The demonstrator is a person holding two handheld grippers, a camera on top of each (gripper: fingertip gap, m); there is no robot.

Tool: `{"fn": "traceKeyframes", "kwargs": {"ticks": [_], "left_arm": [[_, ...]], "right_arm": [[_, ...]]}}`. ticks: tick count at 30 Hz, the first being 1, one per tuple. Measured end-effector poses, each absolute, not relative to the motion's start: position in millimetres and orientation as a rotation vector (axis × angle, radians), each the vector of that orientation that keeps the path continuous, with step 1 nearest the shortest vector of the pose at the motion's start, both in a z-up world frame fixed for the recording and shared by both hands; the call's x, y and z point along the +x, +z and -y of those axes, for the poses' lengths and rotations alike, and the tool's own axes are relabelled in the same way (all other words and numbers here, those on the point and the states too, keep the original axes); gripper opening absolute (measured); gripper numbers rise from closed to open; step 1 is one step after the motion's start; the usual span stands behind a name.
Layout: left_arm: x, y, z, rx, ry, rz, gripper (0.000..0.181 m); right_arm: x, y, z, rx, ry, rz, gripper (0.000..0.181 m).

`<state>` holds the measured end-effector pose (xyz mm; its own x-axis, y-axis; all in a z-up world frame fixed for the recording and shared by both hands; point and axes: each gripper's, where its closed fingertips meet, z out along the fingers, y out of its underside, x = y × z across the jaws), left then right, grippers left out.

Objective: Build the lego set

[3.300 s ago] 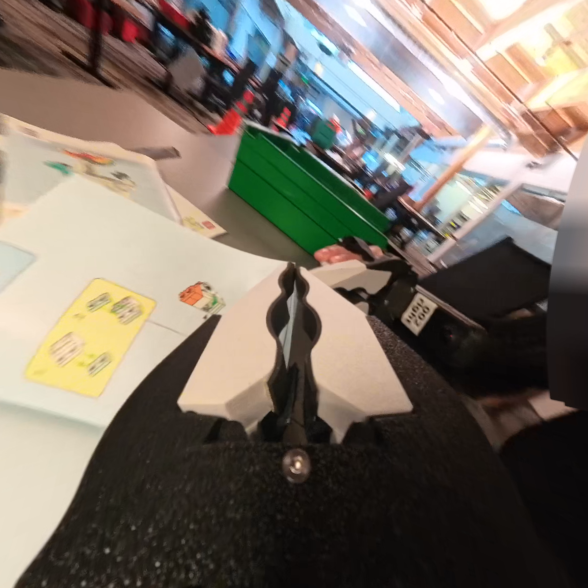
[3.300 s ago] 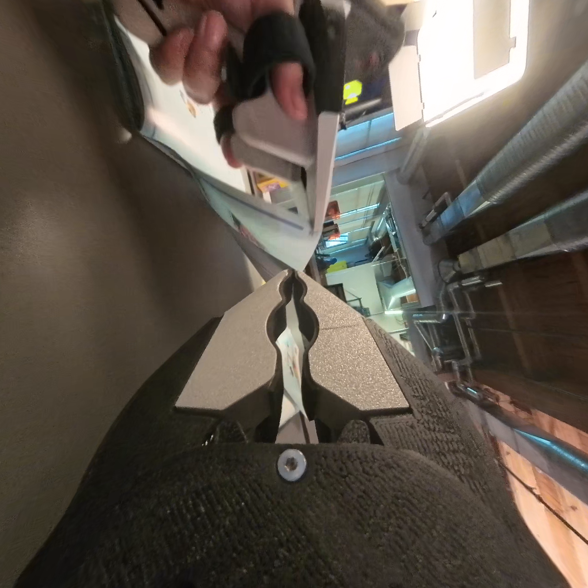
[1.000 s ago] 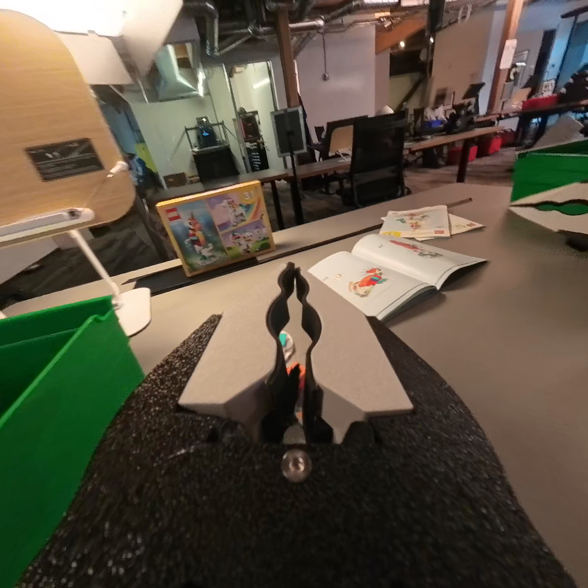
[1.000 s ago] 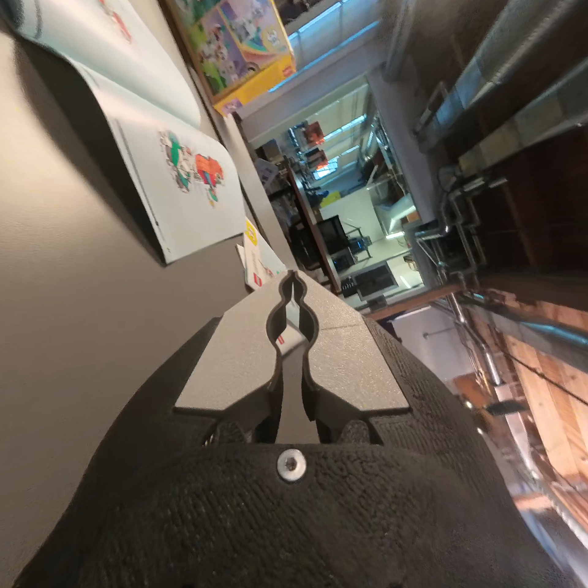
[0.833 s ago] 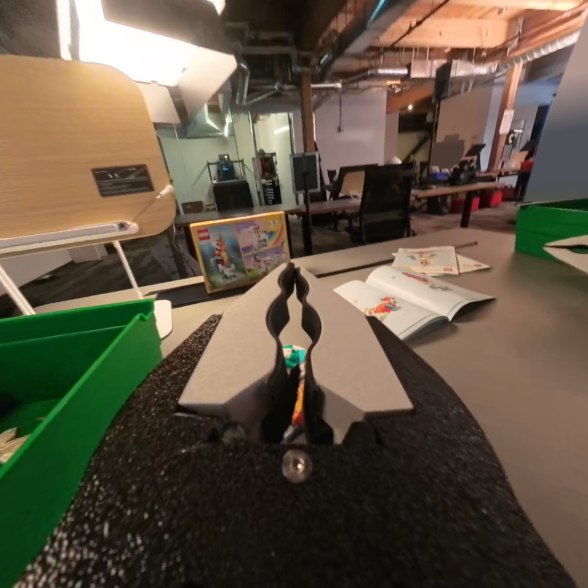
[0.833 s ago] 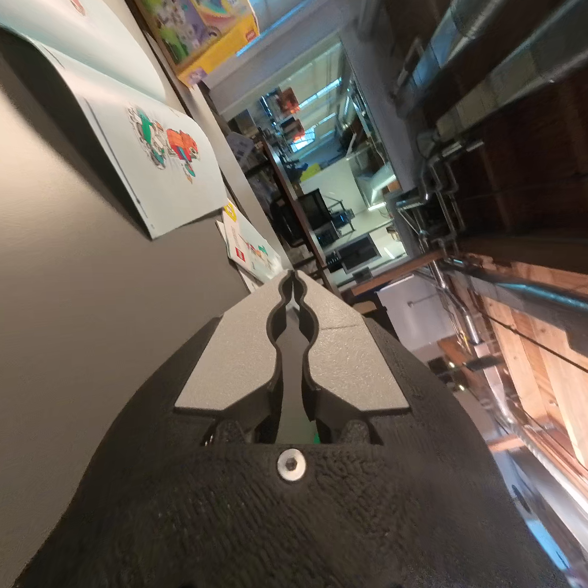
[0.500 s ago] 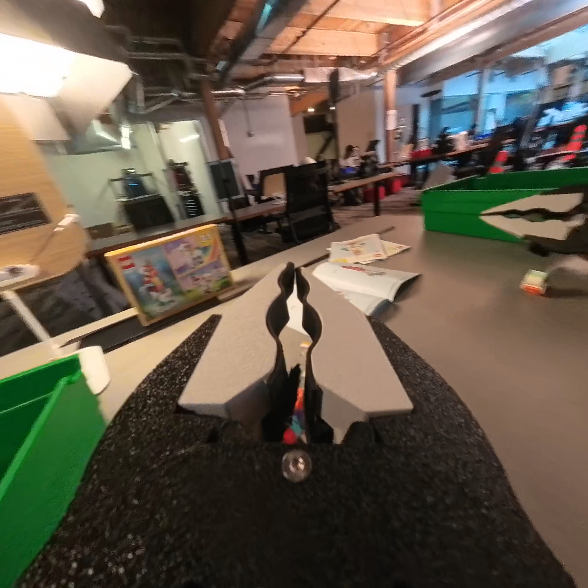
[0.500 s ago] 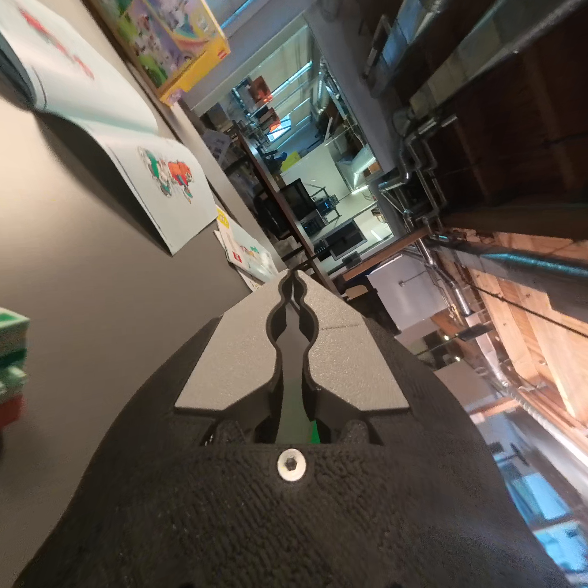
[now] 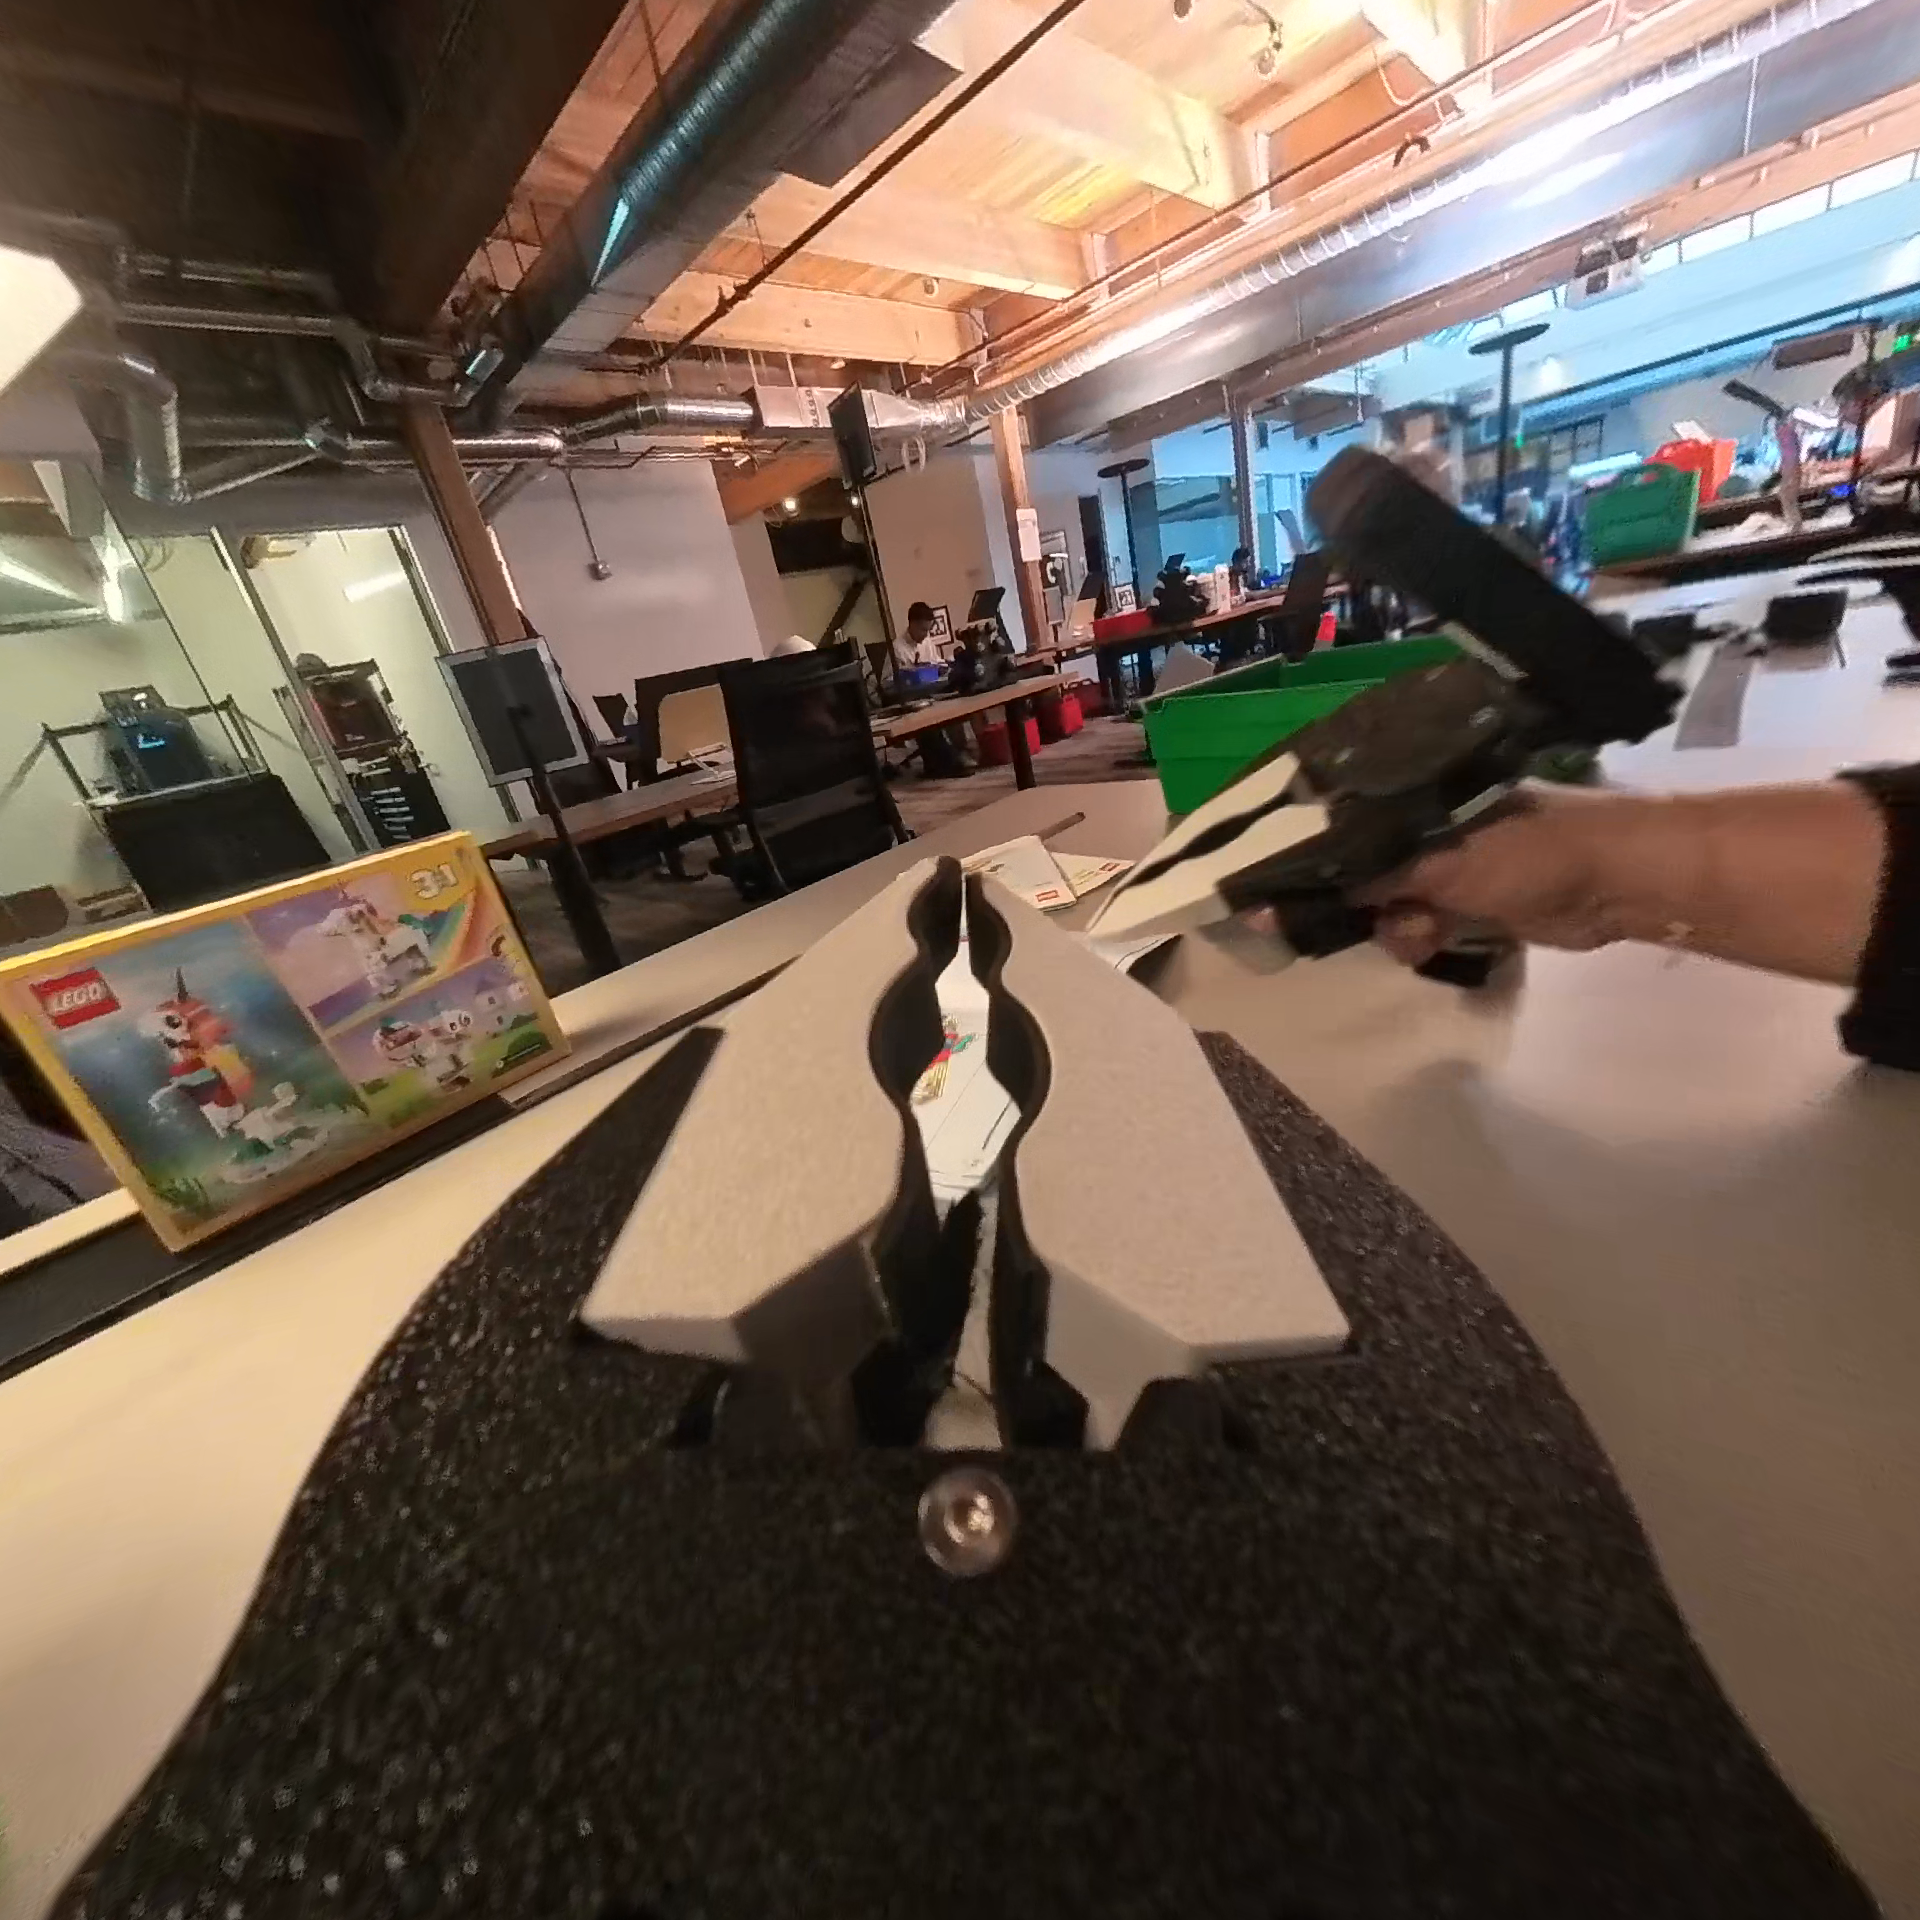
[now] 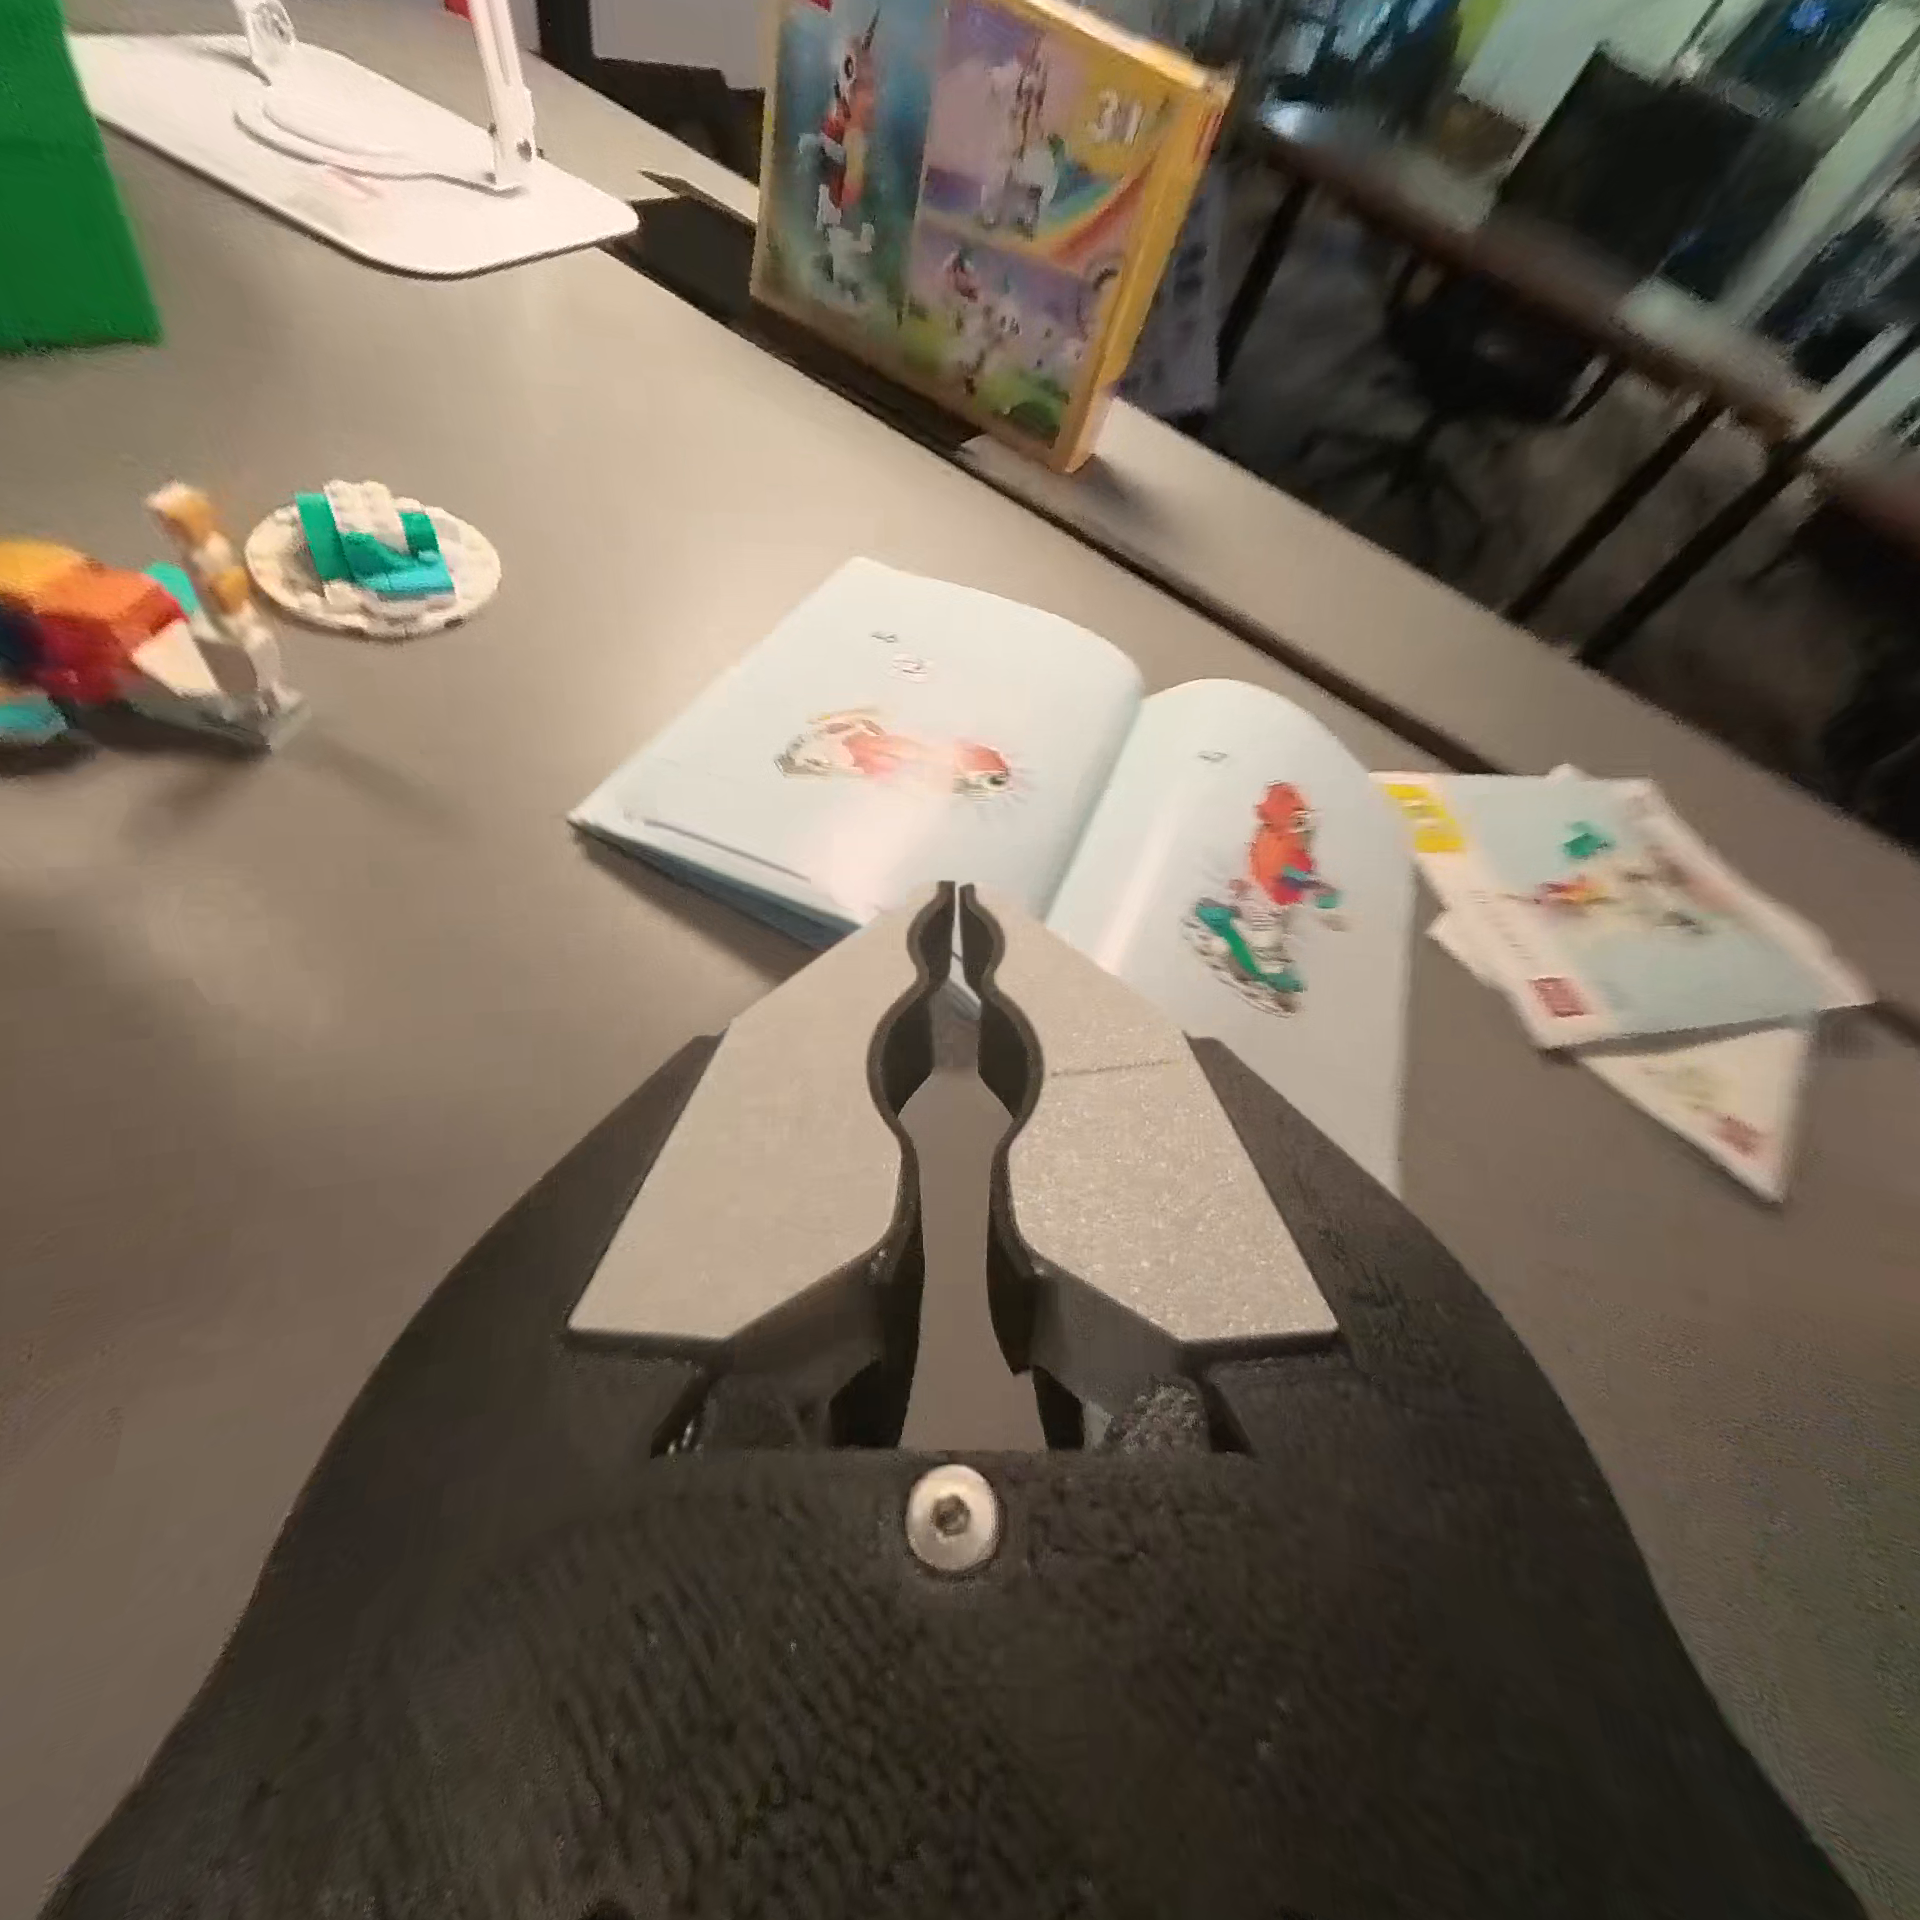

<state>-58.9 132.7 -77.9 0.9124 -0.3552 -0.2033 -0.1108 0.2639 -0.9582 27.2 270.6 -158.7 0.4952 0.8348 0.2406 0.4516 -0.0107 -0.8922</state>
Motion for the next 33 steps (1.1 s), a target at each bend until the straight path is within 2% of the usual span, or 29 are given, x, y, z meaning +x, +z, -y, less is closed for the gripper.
{"fn": "traceKeyframes", "kwargs": {"ticks": [10,18,21,27,33], "left_arm": [[-65,-93,-140,-1.361,-0.263,-0.353,0.000],[-88,-86,-143,-1.333,-0.235,-0.242,0.000],[-103,-74,-139,-1.276,-0.182,-0.197,0.000],[-120,-62,-133,-1.199,-0.116,-0.168,0.000],[-138,-65,-139,-1.218,-0.103,-0.129,0.000]], "right_arm": [[-15,-217,-275,-1.938,0.458,1.242,0.005],[-15,-218,-278,-1.948,0.477,1.224,0.006],[-16,-193,-279,-1.760,0.473,1.200,0.017],[6,-112,-259,-1.169,0.392,1.021,0.018],[16,-102,-243,-0.975,0.326,0.961,0.014]]}}
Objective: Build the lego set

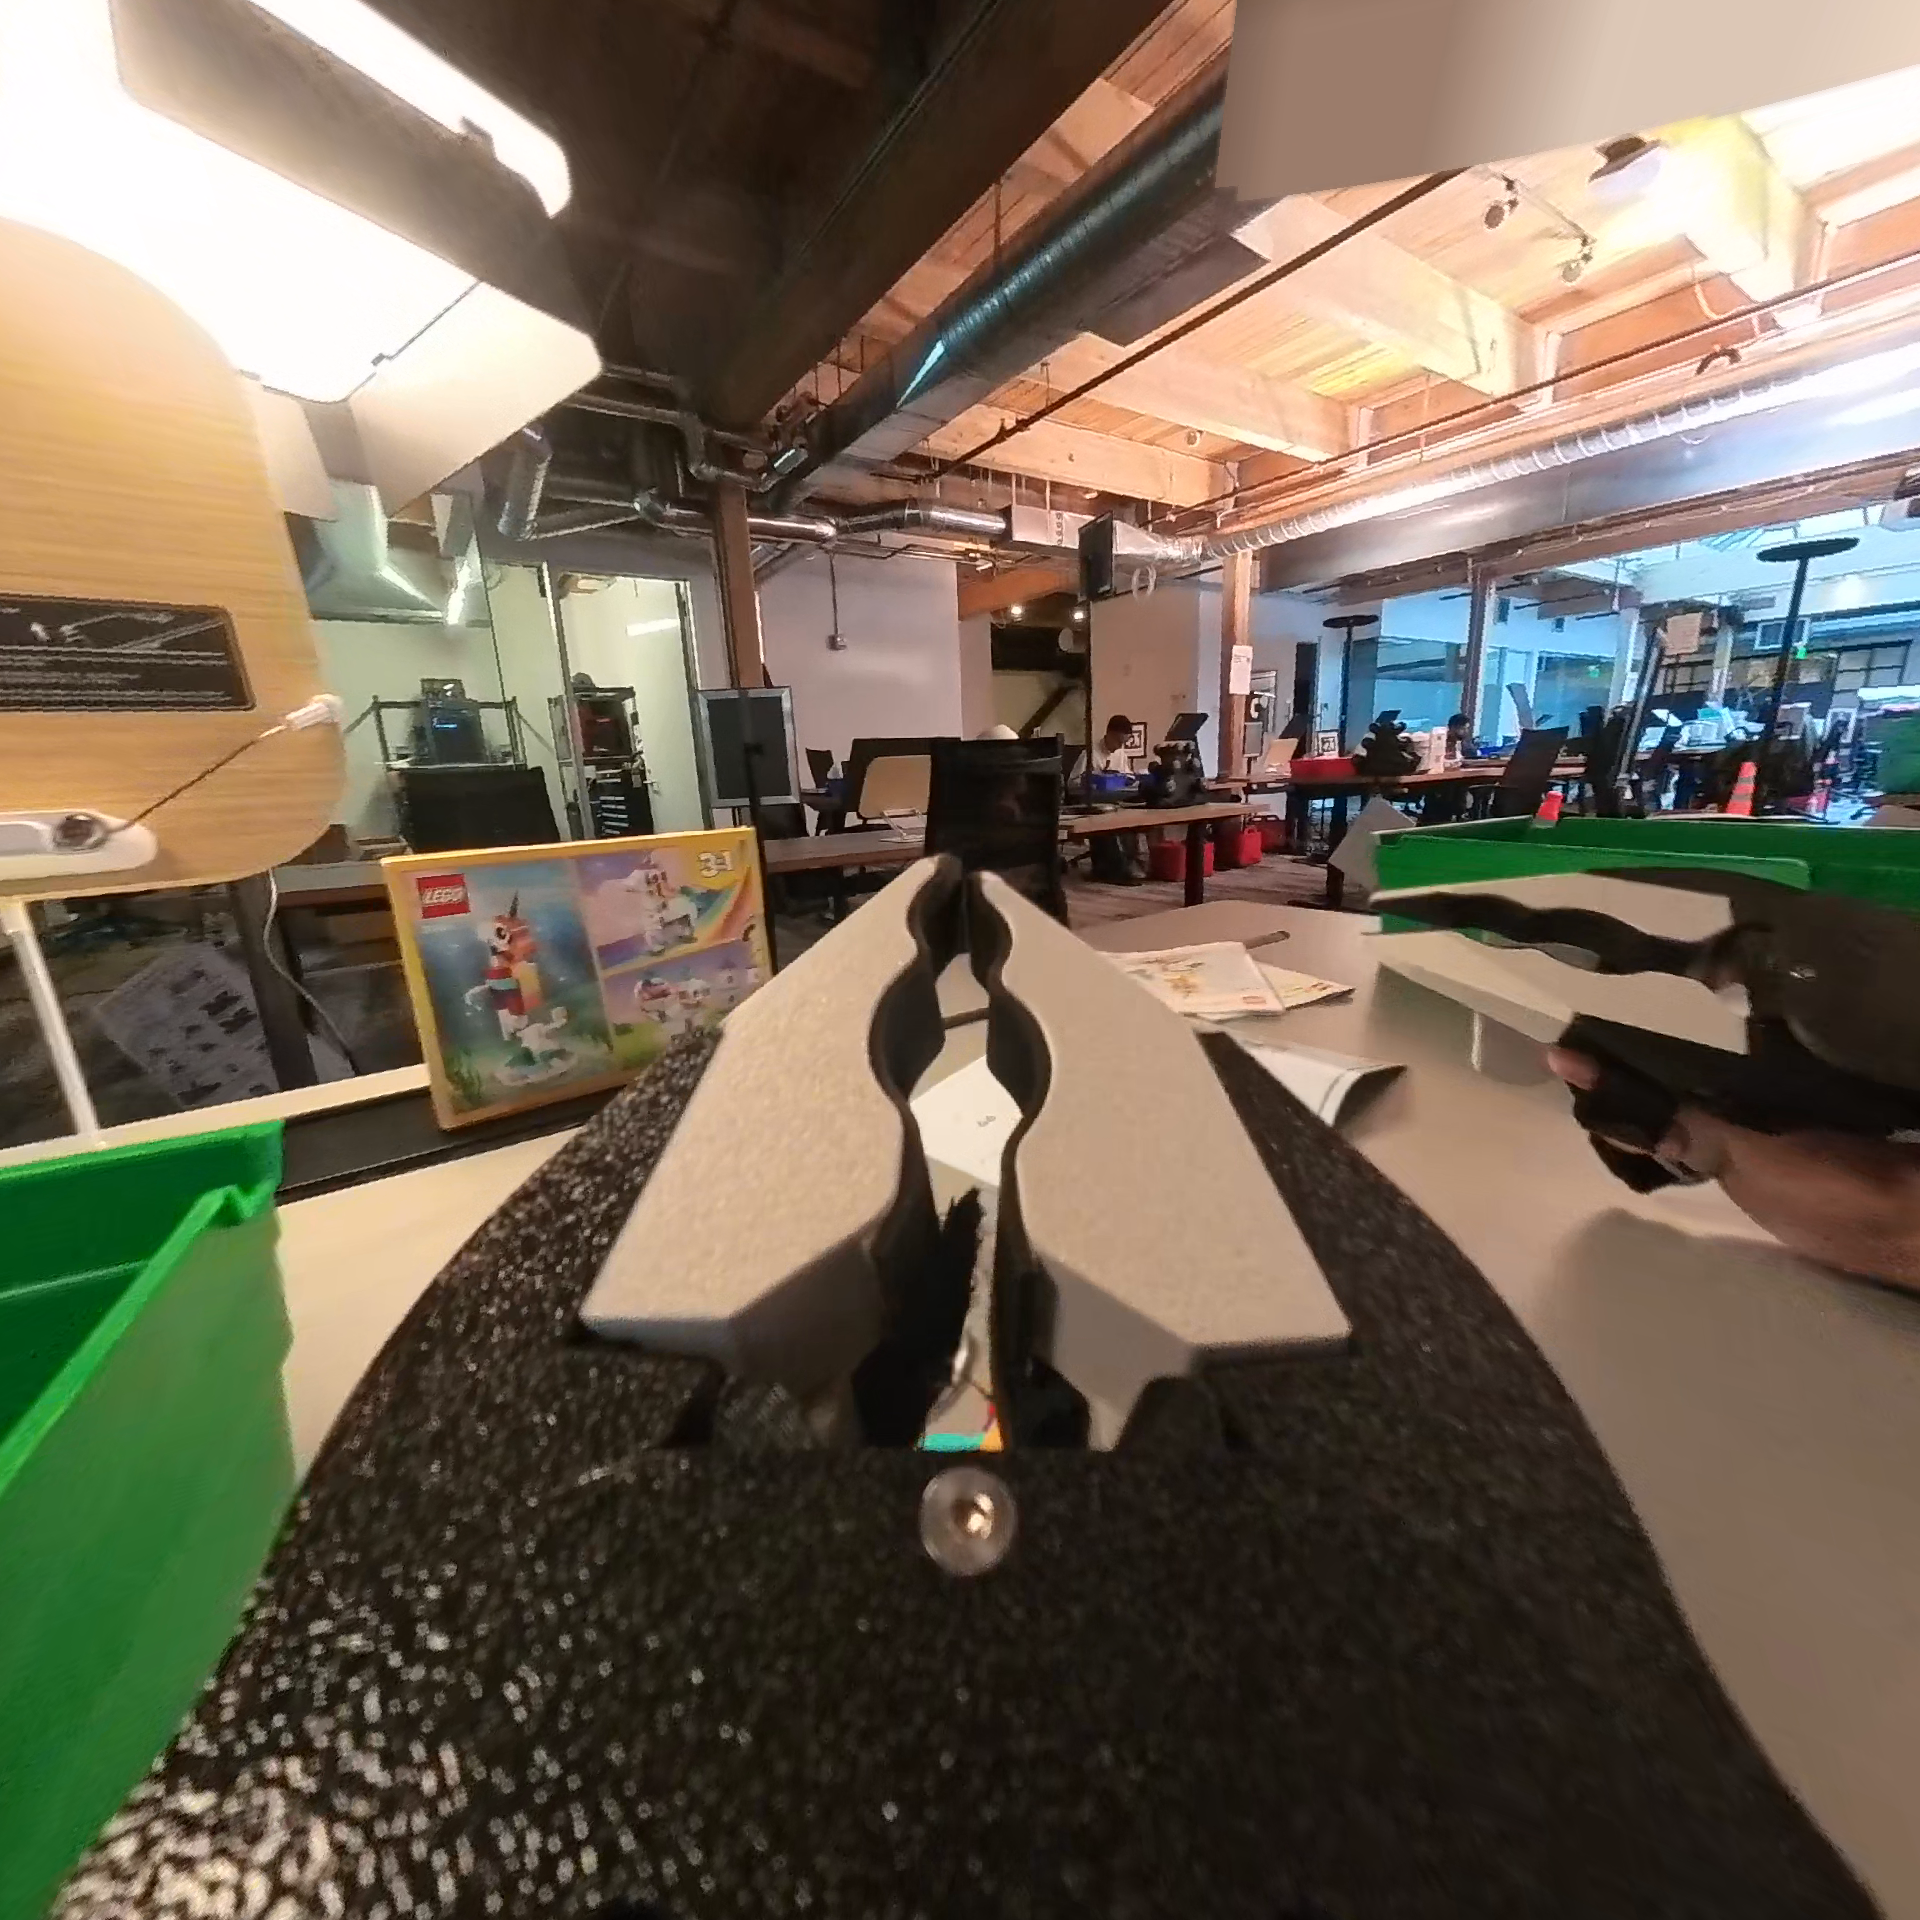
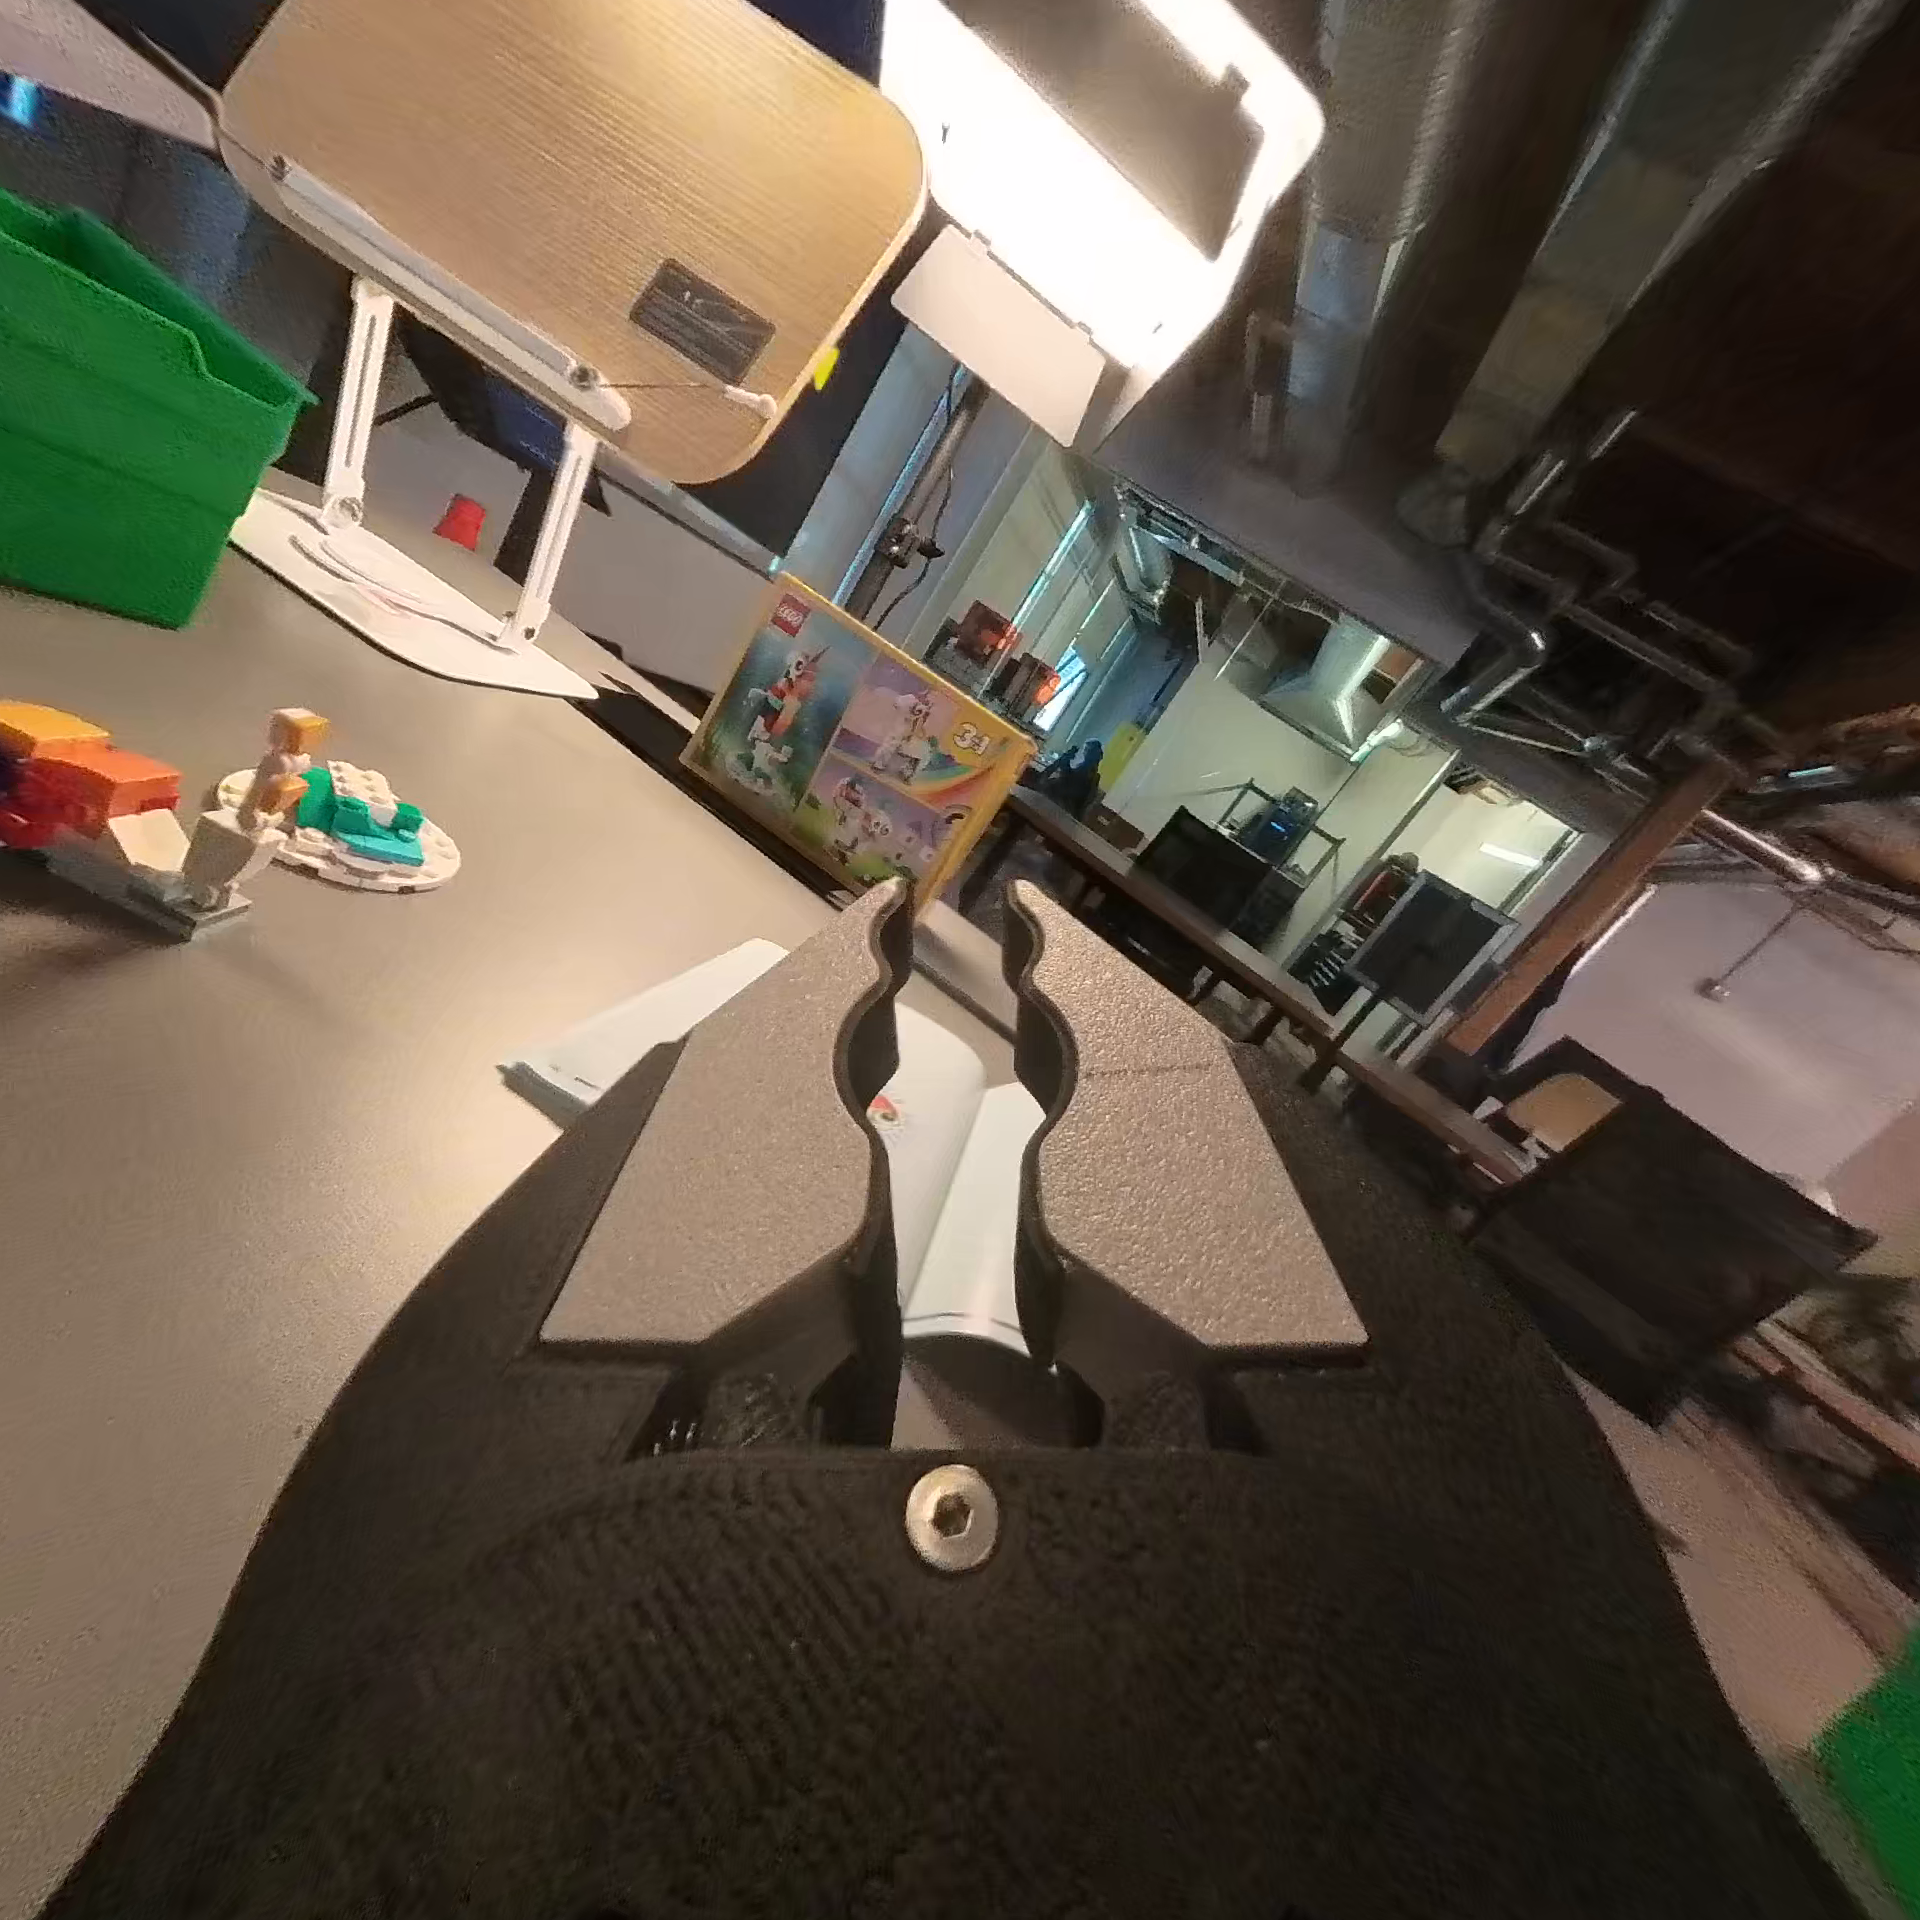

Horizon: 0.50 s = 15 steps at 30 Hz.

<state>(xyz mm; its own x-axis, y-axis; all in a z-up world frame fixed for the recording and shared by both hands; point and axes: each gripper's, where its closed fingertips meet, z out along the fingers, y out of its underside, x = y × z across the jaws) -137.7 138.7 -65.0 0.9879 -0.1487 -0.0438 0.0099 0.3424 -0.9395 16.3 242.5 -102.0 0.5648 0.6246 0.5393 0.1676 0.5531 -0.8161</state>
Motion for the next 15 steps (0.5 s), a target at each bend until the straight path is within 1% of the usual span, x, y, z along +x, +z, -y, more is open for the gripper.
{"fn": "traceKeyframes", "kwargs": {"ticks": [8,10,13,15], "left_arm": [[-165,-62,-139,-1.214,-0.076,-0.053,0.000],[-169,-62,-138,-1.212,-0.073,-0.045,0.000],[-170,-59,-137,-1.204,-0.067,-0.042,0.000],[-169,-57,-136,-1.195,-0.048,-0.059,0.000]], "right_arm": [[9,-107,-235,-0.965,0.391,1.000,0.015],[-3,-113,-219,-0.936,0.463,1.094,0.018],[-21,-120,-182,-0.849,0.595,1.258,0.029],[-32,-123,-159,-0.803,0.662,1.343,0.031]]}}
